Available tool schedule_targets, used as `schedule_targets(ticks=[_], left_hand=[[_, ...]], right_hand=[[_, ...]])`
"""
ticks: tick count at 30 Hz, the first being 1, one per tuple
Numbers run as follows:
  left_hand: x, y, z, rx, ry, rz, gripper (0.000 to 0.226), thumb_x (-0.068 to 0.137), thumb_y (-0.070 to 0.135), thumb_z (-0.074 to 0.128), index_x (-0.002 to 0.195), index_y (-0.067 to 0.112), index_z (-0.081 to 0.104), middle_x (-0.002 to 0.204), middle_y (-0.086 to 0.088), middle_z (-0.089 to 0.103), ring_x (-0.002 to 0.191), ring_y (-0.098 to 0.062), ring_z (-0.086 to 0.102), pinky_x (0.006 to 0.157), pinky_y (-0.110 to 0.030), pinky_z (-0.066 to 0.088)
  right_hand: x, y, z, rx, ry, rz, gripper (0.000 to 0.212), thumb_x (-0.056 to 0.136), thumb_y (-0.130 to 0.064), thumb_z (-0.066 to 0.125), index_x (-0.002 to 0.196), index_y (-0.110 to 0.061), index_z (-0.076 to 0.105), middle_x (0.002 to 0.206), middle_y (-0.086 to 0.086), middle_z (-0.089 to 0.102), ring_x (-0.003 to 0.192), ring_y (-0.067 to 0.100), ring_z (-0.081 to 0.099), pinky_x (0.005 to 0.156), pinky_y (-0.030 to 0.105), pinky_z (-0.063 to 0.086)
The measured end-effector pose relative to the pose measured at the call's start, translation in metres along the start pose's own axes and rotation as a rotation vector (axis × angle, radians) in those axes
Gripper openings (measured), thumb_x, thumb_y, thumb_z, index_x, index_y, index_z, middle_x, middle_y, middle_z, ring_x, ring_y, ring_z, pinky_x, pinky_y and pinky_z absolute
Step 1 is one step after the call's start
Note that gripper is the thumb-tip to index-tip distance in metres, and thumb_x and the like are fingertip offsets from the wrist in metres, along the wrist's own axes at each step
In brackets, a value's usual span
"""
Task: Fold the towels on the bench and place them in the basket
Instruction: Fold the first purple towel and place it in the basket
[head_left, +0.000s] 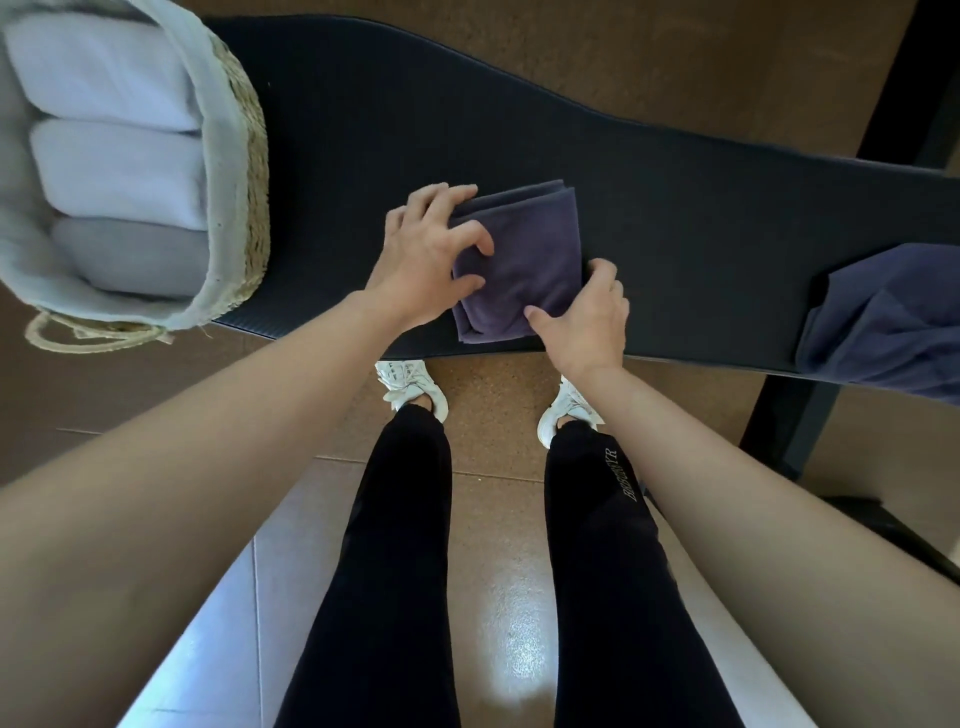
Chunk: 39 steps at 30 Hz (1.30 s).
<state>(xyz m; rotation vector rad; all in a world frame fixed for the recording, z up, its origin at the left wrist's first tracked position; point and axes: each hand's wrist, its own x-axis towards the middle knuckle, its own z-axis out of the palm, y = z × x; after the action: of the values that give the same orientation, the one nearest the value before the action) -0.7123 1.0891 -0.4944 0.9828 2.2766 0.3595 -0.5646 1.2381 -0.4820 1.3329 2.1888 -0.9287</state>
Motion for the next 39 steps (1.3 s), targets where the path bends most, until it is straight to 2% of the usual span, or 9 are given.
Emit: schedule_targets(ticks=[5, 9, 17, 22, 26, 31, 33, 35, 39], left_hand=[[-0.009, 0.002, 0.006, 0.083, 0.055, -0.078, 0.050, 0.076, 0.047, 0.083, 0.118, 0.033, 0.062, 0.135, -0.007, 0.049, 0.122, -0.034, 0.046, 0.096, -0.050, 0.040], [-0.023, 0.013, 0.019, 0.062, 0.139, -0.275, 0.055, 0.072, 0.056, 0.082, 0.117, 0.034, 0.059, 0.121, -0.006, 0.050, 0.108, -0.028, 0.051, 0.087, -0.045, 0.044], [-0.026, 0.021, 0.030, -0.050, 0.129, -0.385, 0.073, 0.074, 0.056, 0.082, 0.137, 0.040, 0.048, 0.126, -0.007, 0.043, 0.115, -0.028, 0.047, 0.092, -0.048, 0.049], [-0.024, 0.012, 0.025, -0.047, 0.086, -0.355, 0.084, 0.073, 0.059, 0.082, 0.144, 0.041, 0.041, 0.125, -0.007, 0.044, 0.114, -0.027, 0.050, 0.090, -0.047, 0.049], [-0.024, -0.001, 0.023, -0.278, 0.043, -0.384, 0.067, 0.072, 0.049, 0.083, 0.130, 0.033, 0.053, 0.119, 0.000, 0.046, 0.108, -0.022, 0.056, 0.091, -0.050, 0.053], [-0.017, -0.013, -0.006, -0.869, -0.004, -0.522, 0.037, 0.076, 0.015, 0.062, 0.111, 0.023, 0.070, 0.103, 0.000, 0.063, 0.096, -0.014, 0.065, 0.083, -0.026, 0.054], [-0.013, -0.012, -0.022, -0.992, -0.046, -0.590, 0.027, 0.080, 0.021, 0.057, 0.101, 0.024, 0.074, 0.087, 0.006, 0.065, 0.082, -0.008, 0.060, 0.075, -0.025, 0.045], [-0.009, -0.013, -0.026, -0.991, -0.068, -0.615, 0.018, 0.085, 0.039, 0.063, 0.093, 0.025, 0.073, 0.084, 0.009, 0.065, 0.081, -0.008, 0.057, 0.077, -0.031, 0.042], [-0.006, -0.012, -0.016, -0.636, -0.034, -0.486, 0.053, 0.078, 0.055, 0.081, 0.115, 0.022, 0.064, 0.108, 0.008, 0.066, 0.096, -0.006, 0.061, 0.080, -0.026, 0.049]], right_hand=[[0.018, 0.002, -0.010, 0.026, -0.045, -0.081, 0.048, 0.080, -0.023, 0.084, 0.117, -0.014, 0.055, 0.116, 0.006, 0.058, 0.113, 0.029, 0.055, 0.092, 0.034, 0.046], [0.032, -0.002, -0.026, -0.007, -0.112, -0.137, 0.044, 0.081, -0.034, 0.082, 0.114, -0.015, 0.061, 0.117, 0.008, 0.054, 0.115, 0.028, 0.049, 0.094, 0.033, 0.043], [0.025, -0.003, -0.031, 0.058, -0.199, -0.263, 0.046, 0.079, -0.011, 0.082, 0.110, -0.018, 0.049, 0.111, 0.001, 0.057, 0.099, 0.020, 0.059, 0.085, 0.036, 0.054], [0.012, 0.000, -0.018, -0.100, -0.038, -0.617, 0.040, 0.077, 0.009, 0.070, 0.111, -0.007, 0.055, 0.105, 0.009, 0.053, 0.092, 0.023, 0.050, 0.076, 0.039, 0.051], [0.004, 0.003, -0.009, -0.293, 0.092, -0.874, 0.056, 0.065, 0.019, 0.069, 0.115, -0.003, 0.058, 0.097, 0.014, 0.052, 0.085, 0.030, 0.049, 0.063, 0.036, 0.051], [-0.001, 0.005, -0.001, -0.543, 0.168, -1.045, 0.059, 0.072, 0.012, 0.064, 0.128, -0.010, 0.060, 0.090, 0.012, 0.052, 0.078, 0.030, 0.050, 0.061, 0.038, 0.048], [-0.003, 0.010, 0.000, -0.627, 0.098, -1.061, 0.063, 0.076, 0.003, 0.063, 0.138, -0.012, 0.056, 0.096, 0.013, 0.052, 0.083, 0.031, 0.049, 0.064, 0.039, 0.046], [-0.006, 0.016, 0.000, -0.652, -0.016, -1.034, 0.070, 0.078, -0.012, 0.066, 0.145, -0.013, 0.050, 0.104, 0.013, 0.051, 0.089, 0.032, 0.048, 0.069, 0.041, 0.045], [-0.012, 0.015, 0.003, -0.442, -0.092, -0.894, 0.061, 0.083, -0.036, 0.060, 0.142, -0.019, 0.058, 0.105, 0.007, 0.053, 0.094, 0.029, 0.046, 0.073, 0.042, 0.047]])
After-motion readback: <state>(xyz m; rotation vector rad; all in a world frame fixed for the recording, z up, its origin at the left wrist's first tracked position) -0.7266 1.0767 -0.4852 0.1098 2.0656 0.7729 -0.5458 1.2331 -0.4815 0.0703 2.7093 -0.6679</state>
